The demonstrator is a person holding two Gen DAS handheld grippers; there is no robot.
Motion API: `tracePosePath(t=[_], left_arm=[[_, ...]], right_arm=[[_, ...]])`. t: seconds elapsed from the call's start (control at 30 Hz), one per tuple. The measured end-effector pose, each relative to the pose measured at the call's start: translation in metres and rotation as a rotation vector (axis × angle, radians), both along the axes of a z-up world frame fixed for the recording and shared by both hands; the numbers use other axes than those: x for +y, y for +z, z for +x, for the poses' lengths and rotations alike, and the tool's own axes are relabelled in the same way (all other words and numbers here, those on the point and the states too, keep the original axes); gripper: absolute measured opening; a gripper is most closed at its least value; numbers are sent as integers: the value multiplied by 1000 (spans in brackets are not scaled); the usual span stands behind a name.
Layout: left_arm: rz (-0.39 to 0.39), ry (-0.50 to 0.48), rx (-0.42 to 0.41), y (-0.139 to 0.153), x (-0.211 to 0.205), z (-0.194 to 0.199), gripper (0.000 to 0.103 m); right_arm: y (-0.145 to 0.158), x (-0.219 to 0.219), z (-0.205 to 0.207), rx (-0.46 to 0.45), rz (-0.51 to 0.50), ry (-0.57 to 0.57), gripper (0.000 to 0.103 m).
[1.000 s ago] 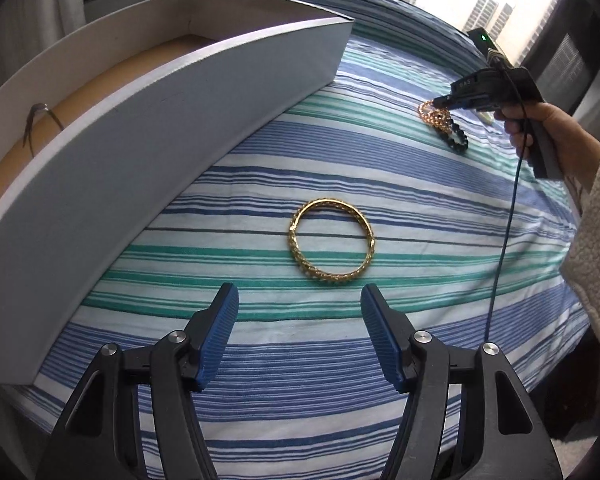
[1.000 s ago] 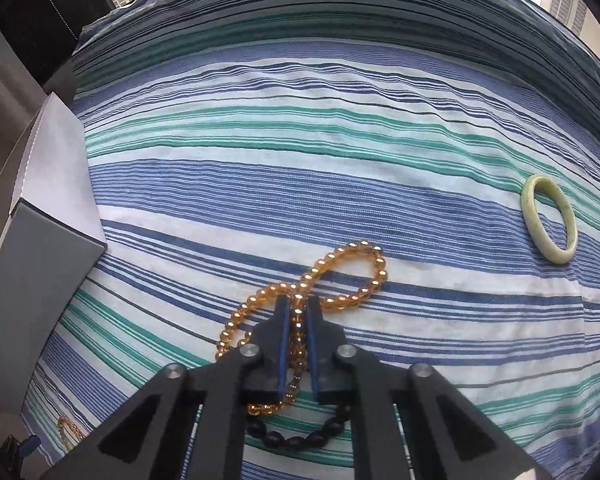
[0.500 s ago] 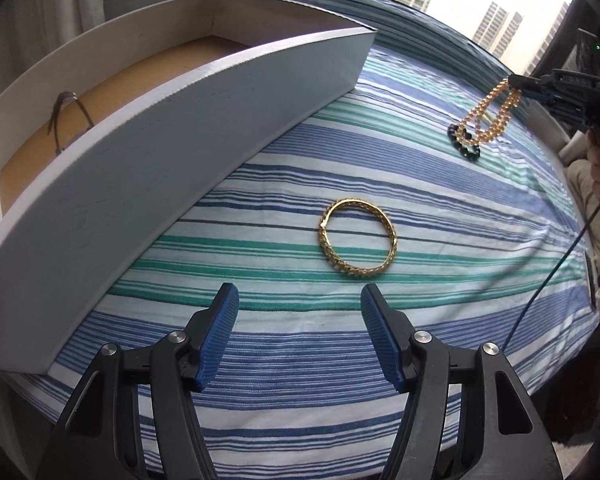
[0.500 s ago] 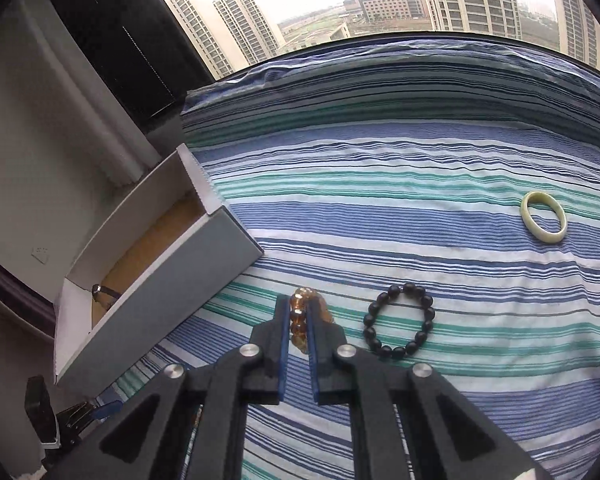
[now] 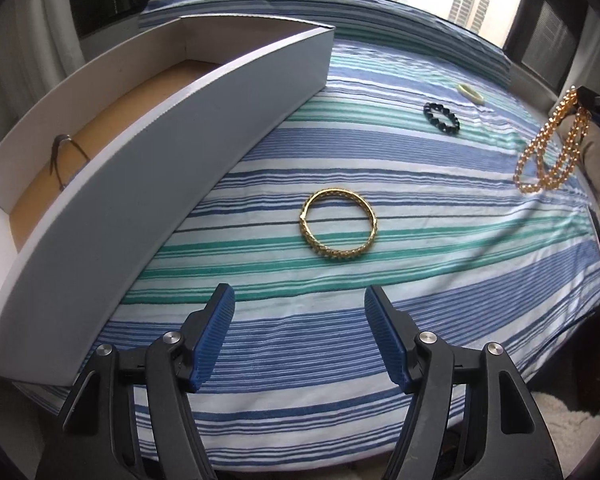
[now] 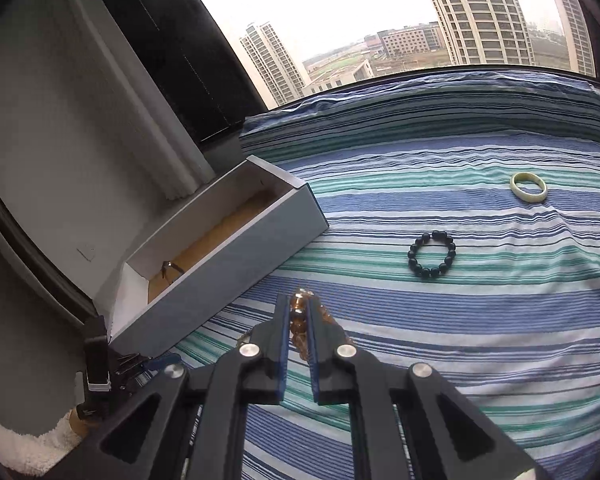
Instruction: Organize jewelry
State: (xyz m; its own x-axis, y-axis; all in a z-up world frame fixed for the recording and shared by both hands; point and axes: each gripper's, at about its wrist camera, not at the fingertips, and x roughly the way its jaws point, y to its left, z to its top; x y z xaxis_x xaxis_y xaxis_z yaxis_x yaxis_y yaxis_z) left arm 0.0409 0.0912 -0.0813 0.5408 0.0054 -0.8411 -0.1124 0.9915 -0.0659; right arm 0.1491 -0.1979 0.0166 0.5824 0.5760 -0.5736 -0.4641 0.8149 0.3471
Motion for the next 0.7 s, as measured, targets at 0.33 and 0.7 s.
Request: tracePosePath(t=[0.33,0.7], left_arm=[[128,-161,-33,27,-6,19,75],[178,-436,-24,17,-44,44,80]], right_arm=[[-10,-27,-49,-12,-6,-46,8],[-19,-47,-65,9,57,-92,8]])
